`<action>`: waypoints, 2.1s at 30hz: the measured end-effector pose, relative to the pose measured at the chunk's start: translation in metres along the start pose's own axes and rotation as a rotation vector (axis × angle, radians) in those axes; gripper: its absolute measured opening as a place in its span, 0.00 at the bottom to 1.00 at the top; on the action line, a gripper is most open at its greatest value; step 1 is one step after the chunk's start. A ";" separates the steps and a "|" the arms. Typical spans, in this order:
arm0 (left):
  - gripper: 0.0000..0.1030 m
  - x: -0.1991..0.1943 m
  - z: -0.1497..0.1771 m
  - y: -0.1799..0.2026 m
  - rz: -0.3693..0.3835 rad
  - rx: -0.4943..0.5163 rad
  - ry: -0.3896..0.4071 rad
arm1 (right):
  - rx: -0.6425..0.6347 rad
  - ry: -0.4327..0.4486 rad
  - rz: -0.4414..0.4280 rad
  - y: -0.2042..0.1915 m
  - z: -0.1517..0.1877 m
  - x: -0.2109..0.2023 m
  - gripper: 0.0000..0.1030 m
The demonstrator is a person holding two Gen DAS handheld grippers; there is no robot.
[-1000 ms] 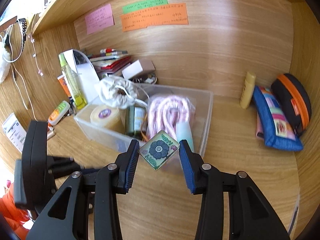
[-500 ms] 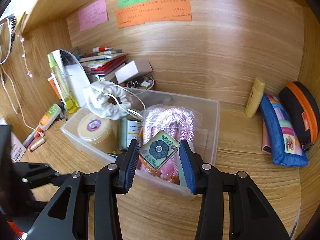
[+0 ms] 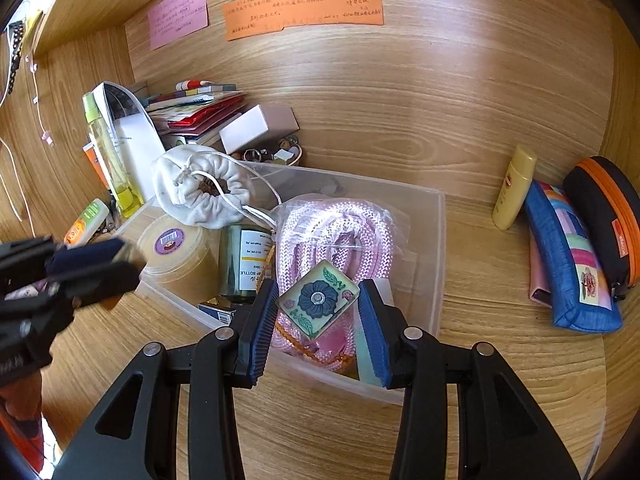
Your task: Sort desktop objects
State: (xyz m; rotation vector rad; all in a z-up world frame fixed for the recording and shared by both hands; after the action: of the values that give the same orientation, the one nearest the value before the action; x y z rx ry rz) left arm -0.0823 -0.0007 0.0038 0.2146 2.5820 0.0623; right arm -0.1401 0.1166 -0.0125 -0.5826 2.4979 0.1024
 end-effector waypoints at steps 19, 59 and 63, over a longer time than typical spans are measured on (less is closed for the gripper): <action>0.23 0.049 -0.005 -0.003 0.027 -0.018 -0.085 | 0.037 0.004 -0.037 0.006 -0.003 -0.006 0.54; 0.91 -0.049 0.014 -0.024 -0.122 -0.072 0.070 | -0.024 0.103 -0.036 -0.030 0.002 -0.090 0.81; 0.93 -0.054 0.020 -0.022 -0.141 -0.052 0.080 | -0.007 0.097 -0.038 -0.031 0.009 -0.095 0.81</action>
State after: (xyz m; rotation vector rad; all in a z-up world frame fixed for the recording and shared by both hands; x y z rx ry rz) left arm -0.0295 -0.0308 0.0125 0.0113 2.6633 0.0882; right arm -0.0512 0.1271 0.0338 -0.6521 2.5797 0.0701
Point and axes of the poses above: each gripper's, at about its wrist camera, not at the fingertips, and x roughly the way its jaws point, y to its right, z to its underside, the point moved 2 cm from there along x, roughly the way its jaws point, and after that the axes turned 8 degrees about y, right-handed, at the moved point
